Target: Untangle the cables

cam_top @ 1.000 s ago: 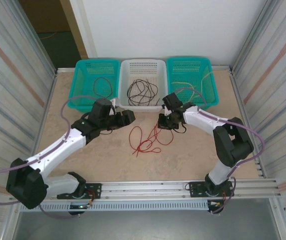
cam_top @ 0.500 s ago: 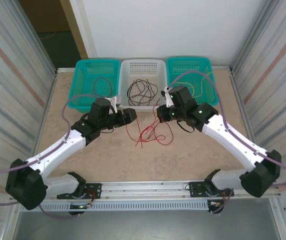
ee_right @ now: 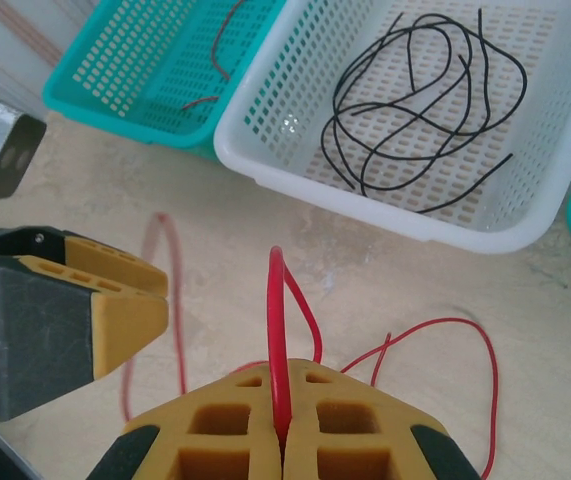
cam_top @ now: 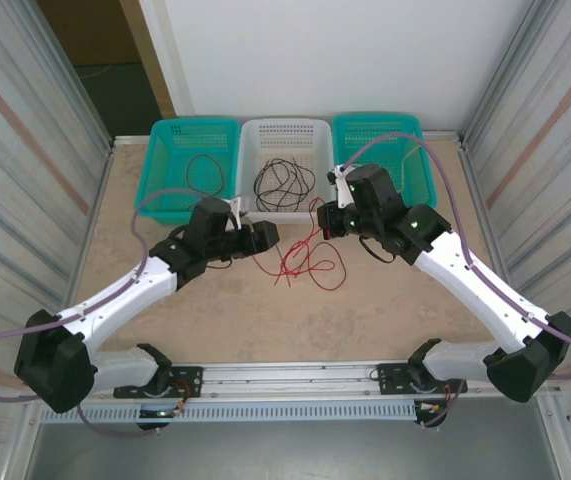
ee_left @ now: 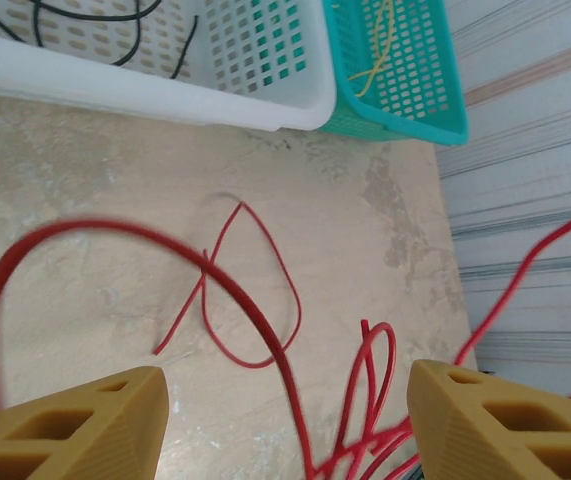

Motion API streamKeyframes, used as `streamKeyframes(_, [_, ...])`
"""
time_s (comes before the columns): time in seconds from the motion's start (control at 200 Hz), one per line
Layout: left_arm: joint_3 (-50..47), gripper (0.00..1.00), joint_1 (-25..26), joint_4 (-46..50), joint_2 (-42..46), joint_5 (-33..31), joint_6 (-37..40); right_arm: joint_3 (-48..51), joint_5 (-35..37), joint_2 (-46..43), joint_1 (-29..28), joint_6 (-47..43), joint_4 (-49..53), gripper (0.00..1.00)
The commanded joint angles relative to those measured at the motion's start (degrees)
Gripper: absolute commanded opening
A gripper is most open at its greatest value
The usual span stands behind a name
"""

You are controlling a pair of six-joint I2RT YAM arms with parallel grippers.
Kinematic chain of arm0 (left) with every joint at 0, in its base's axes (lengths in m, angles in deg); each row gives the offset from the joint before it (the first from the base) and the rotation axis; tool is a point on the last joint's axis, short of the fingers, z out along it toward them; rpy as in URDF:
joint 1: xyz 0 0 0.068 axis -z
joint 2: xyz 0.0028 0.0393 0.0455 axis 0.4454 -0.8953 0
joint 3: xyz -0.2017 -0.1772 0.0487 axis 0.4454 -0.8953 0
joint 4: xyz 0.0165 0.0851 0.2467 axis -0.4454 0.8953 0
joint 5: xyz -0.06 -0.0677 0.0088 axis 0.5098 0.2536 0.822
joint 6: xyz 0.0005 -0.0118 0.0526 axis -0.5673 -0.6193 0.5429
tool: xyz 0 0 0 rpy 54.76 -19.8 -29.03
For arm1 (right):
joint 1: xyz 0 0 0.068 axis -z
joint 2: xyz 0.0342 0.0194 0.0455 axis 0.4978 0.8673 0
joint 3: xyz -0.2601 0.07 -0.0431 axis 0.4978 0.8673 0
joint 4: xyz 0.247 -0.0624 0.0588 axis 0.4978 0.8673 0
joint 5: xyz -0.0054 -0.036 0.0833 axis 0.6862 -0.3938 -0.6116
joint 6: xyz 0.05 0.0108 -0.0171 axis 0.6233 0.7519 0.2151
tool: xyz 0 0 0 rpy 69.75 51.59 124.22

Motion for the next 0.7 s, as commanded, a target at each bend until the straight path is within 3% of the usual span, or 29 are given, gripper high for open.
streamKeyframes(0.0, [2.3, 0.65, -0.3, 3.4, -1.2, -1.8, 0.6, -1.1, -0.7, 0.2, -0.6, -0.9, -0.1, 0.00])
streamKeyframes(0.12, [2.8, 0.62, -0.4, 3.8, -2.6, -1.8, 0.6, 0.9, -3.3, -0.3, -0.5, 1.0, -2.8, 0.00])
streamKeyframes(0.406, [2.6, 0.43, -1.7, 4.4, -3.7, -1.6, -0.3, 3.5, -7.4, 0.2, -0.7, 4.6, -6.4, 0.00])
streamKeyframes(0.496, [2.6, 0.33, -1.8, 4.2, -3.7, -1.3, -0.2, 3.5, -7.4, 0.4, -0.7, 4.7, -6.6, 0.00])
streamKeyframes(0.661, [2.5, 0.00, -3.4, 5.0, -2.7, -2.0, -0.2, 5.1, -6.7, 0.5, -0.5, 6.1, -6.8, 0.00])
streamKeyframes(0.691, [2.3, 0.00, -4.1, 5.4, -1.9, -2.8, -0.2, 6.0, -6.5, 0.5, -0.5, 6.7, -6.9, 0.00])
